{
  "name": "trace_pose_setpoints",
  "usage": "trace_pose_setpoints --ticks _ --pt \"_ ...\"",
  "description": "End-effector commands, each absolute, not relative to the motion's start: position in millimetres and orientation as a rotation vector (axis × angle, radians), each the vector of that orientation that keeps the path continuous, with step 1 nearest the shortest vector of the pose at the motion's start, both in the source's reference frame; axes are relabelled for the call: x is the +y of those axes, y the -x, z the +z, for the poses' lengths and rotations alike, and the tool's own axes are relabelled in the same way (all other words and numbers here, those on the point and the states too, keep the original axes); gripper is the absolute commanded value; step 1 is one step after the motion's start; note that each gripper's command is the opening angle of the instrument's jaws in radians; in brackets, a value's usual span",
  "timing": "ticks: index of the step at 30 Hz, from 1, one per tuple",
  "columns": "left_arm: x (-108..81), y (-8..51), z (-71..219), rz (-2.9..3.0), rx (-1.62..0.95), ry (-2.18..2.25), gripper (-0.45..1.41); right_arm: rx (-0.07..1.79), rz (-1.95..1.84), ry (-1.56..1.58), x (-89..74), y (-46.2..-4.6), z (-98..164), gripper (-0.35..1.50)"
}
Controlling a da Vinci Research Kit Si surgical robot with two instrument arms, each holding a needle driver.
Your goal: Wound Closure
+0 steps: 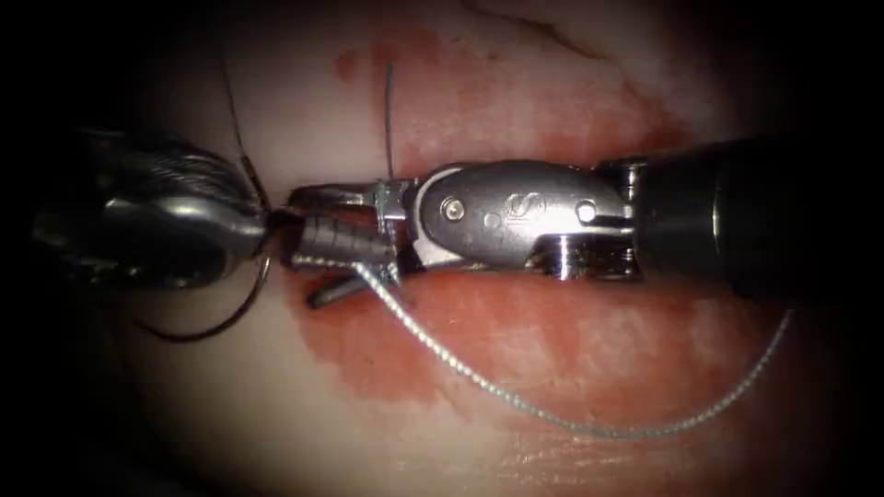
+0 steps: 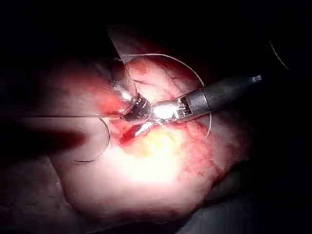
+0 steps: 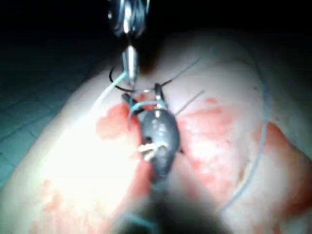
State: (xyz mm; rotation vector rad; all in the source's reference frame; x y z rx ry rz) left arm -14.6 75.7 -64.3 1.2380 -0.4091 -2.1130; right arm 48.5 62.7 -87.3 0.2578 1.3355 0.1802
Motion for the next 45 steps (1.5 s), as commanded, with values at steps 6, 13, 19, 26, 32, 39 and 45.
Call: trace_pose_setpoints --ticks 6,13,19,26,32,39,45 --pt "74.4 11.7 -62.1 -2.148 -0.417 -1.197 -0.35 1.343 0.177 -0.262 62.9 -48.6 -87.4 0.99" --pt "73.1 9.8 -60.0 -2.167 -0.42 -1.179 -0.35 1.342 0.183 -0.272 63.2 -47.9 -87.8 1.06" --pt "72.2 11.6 -60.8 -2.177 -0.411 -1.195 -0.35 1.336 0.196 -0.273 63.2 -48.5 -87.6 1.04" --pt "71.5 13.8 -64.0 -2.172 -0.379 -1.245 -0.35 1.31 0.242 -0.257 62.9 -49.8 -86.7 1.01" --pt "71.4 15.0 -65.7 -2.157 -0.382 -1.251 -0.35 1.282 0.296 -0.239 63.2 -50.0 -86.4 1.01" --pt "72.7 16.1 -66.9 -2.12 -0.389 -1.269 -0.35 1.235 0.276 -0.248 62.4 -50.3 -85.9 1.11" --pt "75.8 14.2 -67.5 -2.109 -0.404 -1.241 -0.35 1.224 0.221 -0.307 61.5 -50.0 -85.9 1.13"
